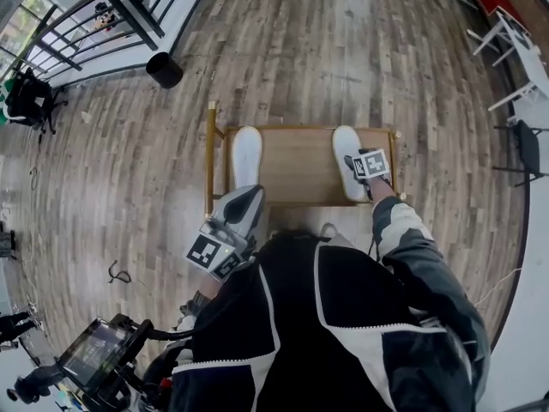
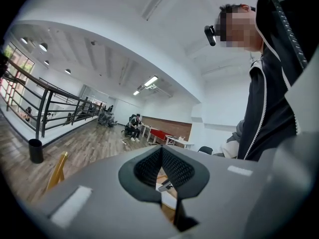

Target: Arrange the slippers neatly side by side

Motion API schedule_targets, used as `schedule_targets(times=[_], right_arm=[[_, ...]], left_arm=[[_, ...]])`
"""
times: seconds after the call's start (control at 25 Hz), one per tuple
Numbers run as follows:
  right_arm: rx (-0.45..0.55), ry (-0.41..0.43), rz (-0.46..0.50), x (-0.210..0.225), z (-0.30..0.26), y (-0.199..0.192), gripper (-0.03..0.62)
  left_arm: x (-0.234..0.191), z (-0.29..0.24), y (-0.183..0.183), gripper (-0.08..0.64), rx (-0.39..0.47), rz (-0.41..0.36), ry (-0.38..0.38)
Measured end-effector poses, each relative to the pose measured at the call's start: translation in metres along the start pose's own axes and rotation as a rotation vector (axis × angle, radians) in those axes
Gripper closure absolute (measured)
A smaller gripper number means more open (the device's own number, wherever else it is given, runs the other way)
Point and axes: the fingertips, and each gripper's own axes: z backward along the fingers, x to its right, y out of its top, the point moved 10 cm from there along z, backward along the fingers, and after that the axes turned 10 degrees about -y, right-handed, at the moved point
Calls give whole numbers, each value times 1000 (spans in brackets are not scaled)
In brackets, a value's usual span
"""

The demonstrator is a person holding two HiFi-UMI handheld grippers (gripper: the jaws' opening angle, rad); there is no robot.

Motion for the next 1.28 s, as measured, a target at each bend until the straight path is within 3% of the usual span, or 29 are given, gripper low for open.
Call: schedule_targets(times=[0.08, 0.12, 0.2, 0.56, 0.72, 1.04, 1.28], right_arm=[[-22, -3, -7, 3, -3, 0, 371], [-41, -4, -11, 3, -5, -1, 411], [-79, -1, -21, 3, -8, -3, 563], [-23, 16, -18, -10, 12, 4, 569], [91, 54, -22, -29, 41, 14, 569], [403, 181, -25, -79, 130, 42, 569], [594, 292, -17, -111, 195, 41, 569]], left_arm=[[-1, 2, -1, 543, -13, -4, 14], [-2, 3, -2, 543, -23, -2, 23], [-3, 5, -4, 543, -30, 2, 34], [-2, -1, -6, 543, -34, 8, 17], [-2, -4, -10, 543, -55, 8, 13], [-5, -5, -9, 543, -21, 26, 28], [-9, -5, -6, 543, 4, 24, 48]])
